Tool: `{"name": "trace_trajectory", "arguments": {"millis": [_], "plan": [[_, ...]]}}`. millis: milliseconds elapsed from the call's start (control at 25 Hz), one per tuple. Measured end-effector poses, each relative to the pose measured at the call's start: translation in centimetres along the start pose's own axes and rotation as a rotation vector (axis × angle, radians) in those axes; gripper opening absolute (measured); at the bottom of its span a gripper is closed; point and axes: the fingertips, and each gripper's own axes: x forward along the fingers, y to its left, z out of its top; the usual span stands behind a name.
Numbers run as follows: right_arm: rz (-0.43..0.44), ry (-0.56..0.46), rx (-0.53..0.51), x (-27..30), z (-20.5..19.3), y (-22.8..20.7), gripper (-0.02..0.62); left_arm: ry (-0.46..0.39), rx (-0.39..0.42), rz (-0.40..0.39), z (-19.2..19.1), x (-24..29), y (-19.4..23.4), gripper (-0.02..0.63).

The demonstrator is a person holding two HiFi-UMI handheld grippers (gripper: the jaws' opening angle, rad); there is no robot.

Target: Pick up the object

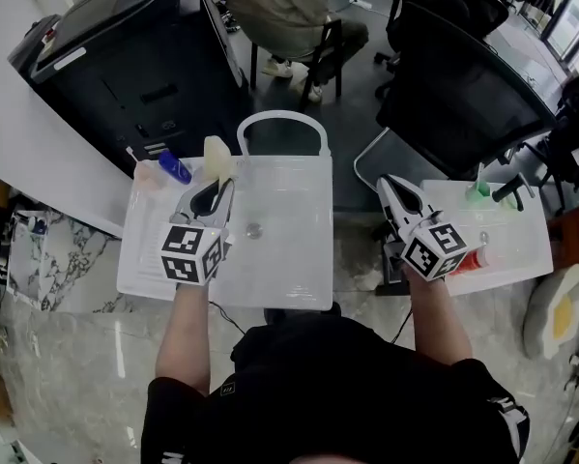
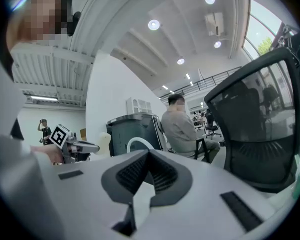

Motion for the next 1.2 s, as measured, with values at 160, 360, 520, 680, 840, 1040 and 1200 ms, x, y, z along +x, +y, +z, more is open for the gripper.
{"name": "trace_trajectory", "arguments": {"millis": [160, 360, 520, 680, 840, 1040, 1200], "plan": [[0.006, -0.02, -0.028, 0.1, 1.2, 0.6, 0.014, -0.051, -0.018, 0.016, 1.5, -1.0, 1.2, 0.041], [-0.004, -0.035, -0.071, 0.0, 2.5, 0.9, 0.012, -0.101, -0.037, 0.023, 2.9, -2.0, 1.8, 0.041], [-0.009, -0.033, -0.092, 0.0, 2.4, 1.2, 0.012, -0.116, -0.044, 0.025, 3.2, -2.2, 1.8, 0.041], [0.0, -0.019, -0.091, 0.2, 1.8, 1.5, 0.012, -0.115, -0.054, 0.022, 2.9, -2.1, 1.8, 0.041], [0.01, -0.018, -0.091, 0.4, 1.7, 1.7, 0.012, -0.107, -0.059, 0.017, 2.6, -2.0, 1.7, 0.04], [0.023, -0.02, -0.092, 0.7, 1.7, 1.9, 0.012, -0.098, -0.059, 0.014, 2.4, -1.9, 1.5, 0.04], [0.033, -0.018, -0.094, 1.1, 1.7, 2.2, 0.012, -0.094, -0.059, 0.009, 2.2, -2.0, 1.4, 0.04]]}}
